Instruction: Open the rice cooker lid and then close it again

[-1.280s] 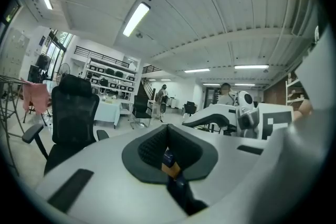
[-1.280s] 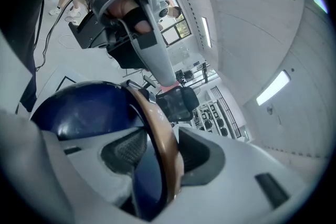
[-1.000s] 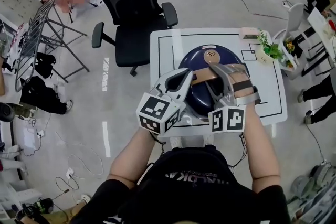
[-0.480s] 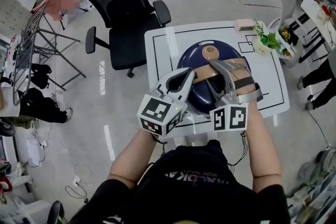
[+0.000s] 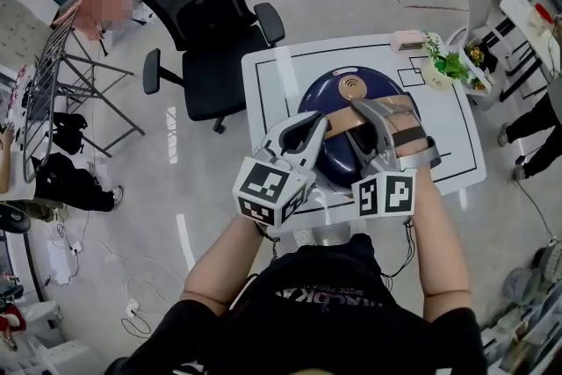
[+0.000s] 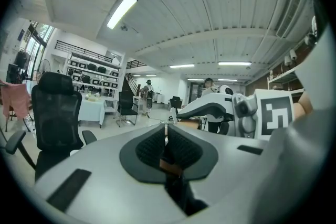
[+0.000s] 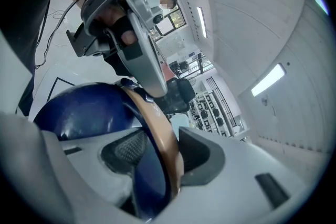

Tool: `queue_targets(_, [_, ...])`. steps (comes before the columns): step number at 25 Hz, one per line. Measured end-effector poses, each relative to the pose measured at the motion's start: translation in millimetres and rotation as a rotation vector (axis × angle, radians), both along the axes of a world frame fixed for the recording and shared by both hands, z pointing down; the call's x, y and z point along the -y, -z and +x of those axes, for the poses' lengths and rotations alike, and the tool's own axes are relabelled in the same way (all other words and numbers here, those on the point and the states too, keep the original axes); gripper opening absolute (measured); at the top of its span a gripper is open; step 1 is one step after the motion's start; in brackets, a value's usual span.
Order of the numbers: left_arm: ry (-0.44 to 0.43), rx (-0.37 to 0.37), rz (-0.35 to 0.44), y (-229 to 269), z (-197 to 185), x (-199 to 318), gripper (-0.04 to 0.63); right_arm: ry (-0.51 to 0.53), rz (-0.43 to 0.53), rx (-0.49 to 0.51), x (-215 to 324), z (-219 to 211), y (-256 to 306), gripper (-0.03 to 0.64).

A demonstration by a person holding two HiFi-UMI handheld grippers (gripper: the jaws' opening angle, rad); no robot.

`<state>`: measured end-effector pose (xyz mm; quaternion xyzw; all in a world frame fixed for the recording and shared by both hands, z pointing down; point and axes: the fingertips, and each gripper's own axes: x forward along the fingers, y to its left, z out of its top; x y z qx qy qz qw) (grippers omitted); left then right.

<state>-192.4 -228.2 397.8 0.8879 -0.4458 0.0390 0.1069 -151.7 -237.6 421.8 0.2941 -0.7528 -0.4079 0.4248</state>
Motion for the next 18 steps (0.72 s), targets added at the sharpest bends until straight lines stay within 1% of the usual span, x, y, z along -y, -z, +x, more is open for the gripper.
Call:
queue_targets(1, [-0.001,0.004,0.0,0.5,0.1,0.5,0.012,-0.001,0.0,0.002,0.4,0.2,0.5,0.186])
queue_targets(2, [-0.003,0.006,0.0,1.1,0.4,0.7,0.043,-0.002,-0.001,0.005,0.7,0.4,0.8,0.186])
queue_targets(3, [-0.007,0.006,0.001,2.2,1.0,0.5,0.092,-0.002,-0.002,0.008,0.8,0.6,1.0,0.186])
queue_targets(4, [-0.01,0.004,0.005,4.0,1.5,-0.2,0.11,-0.003,-0.003,0.01,0.7,0.8,1.0,0.186])
queue_targets(10, [-0.02,-0.012,0.059,24.1,0.7,-7.0,0.154,-0.007,-0.02,0.035,1.0,3.1,1.0,0.186])
queue_targets(15, [-0.046,-0.004,0.102,38.2,-2.9,-15.5,0.188,-0.014,-0.034,0.035,1.1,2.6,1.5,0.187])
queue_targets(18, [-0.048,0.002,0.128,46.5,-7.8,-18.1,0.202,-0.017,-0.041,0.037,2.7,1.0,2.6,0.187])
